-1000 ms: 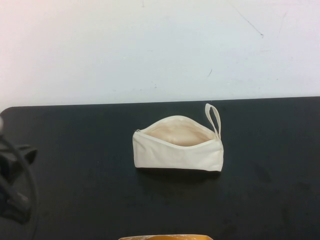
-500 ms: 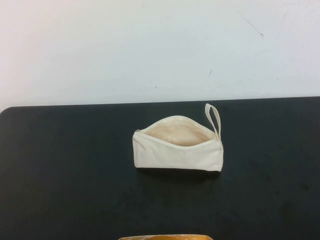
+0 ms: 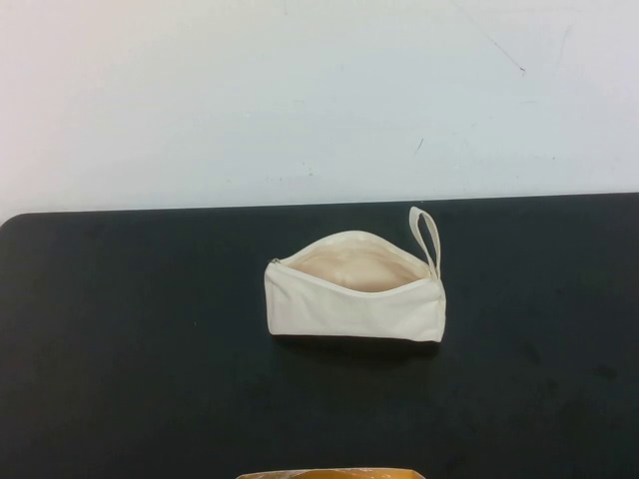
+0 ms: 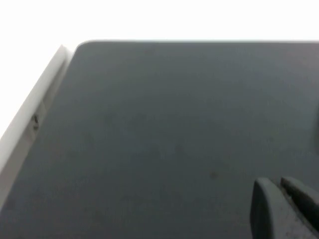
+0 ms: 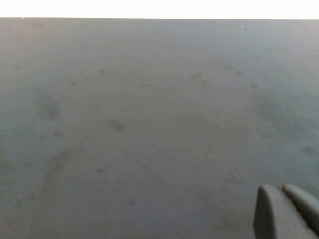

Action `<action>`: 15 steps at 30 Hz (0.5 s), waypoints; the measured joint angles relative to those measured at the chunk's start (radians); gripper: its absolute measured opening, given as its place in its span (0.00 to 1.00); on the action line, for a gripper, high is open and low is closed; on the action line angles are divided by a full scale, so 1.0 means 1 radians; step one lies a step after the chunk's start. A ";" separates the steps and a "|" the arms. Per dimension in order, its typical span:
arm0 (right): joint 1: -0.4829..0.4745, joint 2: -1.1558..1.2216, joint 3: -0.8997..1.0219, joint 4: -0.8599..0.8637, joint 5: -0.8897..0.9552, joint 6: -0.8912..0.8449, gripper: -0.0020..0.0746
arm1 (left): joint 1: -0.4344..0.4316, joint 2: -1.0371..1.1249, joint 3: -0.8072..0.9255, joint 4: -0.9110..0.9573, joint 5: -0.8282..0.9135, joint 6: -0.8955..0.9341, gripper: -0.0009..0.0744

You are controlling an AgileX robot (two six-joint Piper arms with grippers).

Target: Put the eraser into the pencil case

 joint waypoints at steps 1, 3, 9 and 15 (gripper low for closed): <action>0.000 0.000 0.000 0.000 0.000 0.000 0.02 | 0.000 0.000 0.000 -0.002 0.013 0.007 0.01; 0.000 0.000 0.000 0.000 0.000 0.000 0.02 | 0.000 0.000 0.000 -0.002 0.021 0.014 0.01; 0.000 0.000 0.000 0.000 0.000 0.000 0.02 | 0.000 0.000 -0.002 -0.002 0.028 0.018 0.01; 0.000 0.000 0.000 0.000 0.000 0.000 0.02 | 0.000 0.000 -0.002 -0.002 0.030 0.018 0.01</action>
